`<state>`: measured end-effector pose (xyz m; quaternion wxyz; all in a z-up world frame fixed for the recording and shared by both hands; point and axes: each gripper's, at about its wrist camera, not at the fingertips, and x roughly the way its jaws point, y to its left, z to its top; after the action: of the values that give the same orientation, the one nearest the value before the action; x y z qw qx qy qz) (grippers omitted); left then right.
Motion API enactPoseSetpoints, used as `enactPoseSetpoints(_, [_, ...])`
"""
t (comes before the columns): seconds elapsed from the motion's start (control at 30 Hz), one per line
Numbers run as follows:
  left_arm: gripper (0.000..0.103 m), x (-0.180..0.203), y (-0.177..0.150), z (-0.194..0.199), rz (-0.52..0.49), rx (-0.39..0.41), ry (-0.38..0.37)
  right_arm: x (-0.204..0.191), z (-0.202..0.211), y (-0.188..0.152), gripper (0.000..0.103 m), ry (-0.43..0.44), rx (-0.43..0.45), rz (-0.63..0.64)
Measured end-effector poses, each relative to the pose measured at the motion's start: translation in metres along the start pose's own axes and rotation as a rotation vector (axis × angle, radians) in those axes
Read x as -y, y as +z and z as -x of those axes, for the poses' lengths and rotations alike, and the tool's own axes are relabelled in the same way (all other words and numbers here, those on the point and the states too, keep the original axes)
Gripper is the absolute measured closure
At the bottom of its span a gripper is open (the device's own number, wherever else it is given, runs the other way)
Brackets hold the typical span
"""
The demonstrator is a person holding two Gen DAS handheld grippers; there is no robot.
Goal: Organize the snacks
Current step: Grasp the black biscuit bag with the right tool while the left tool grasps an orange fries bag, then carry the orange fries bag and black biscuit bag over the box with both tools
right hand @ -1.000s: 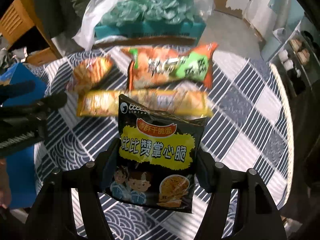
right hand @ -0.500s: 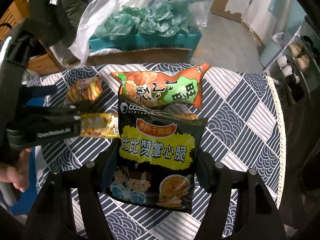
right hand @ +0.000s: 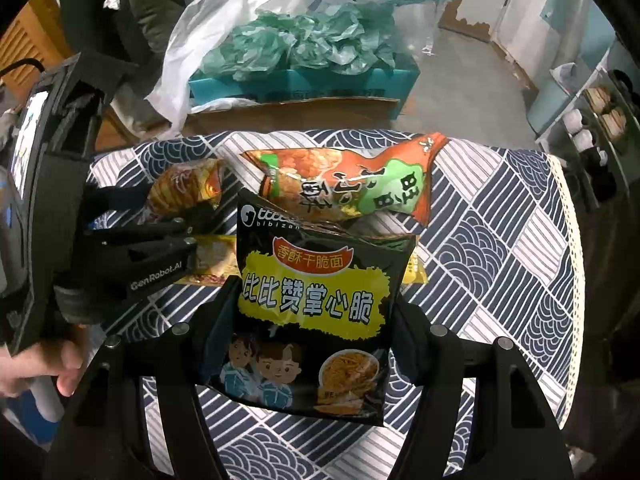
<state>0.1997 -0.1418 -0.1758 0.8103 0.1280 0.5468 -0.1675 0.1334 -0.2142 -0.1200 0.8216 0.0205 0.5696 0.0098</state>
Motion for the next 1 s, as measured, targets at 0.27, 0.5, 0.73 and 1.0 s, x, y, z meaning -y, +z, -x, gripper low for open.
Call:
enactPoseSetpoints(0.27, [0.066,-0.008,-0.009,0.031,0.005,0.045,0.014,-0.006,0.010,0.000,0.035,0.001,0.015,0.004])
enactPoseSetpoints(0.5, [0.066,-0.023,-0.020,0.064,0.047,0.065,-0.003,-0.015,0.023,-0.002,0.035,0.006,0.033,0.020])
enactPoseSetpoints(0.73, [0.066,-0.046,-0.043,0.108,0.093,0.084,0.001,-0.035,0.046,-0.002,0.035,0.020,0.069,0.054])
enactPoseSetpoints(1.0, [0.066,-0.079,-0.070,0.148,0.175,0.111,0.019,-0.077,0.068,-0.003,0.035,0.049,0.097,0.122])
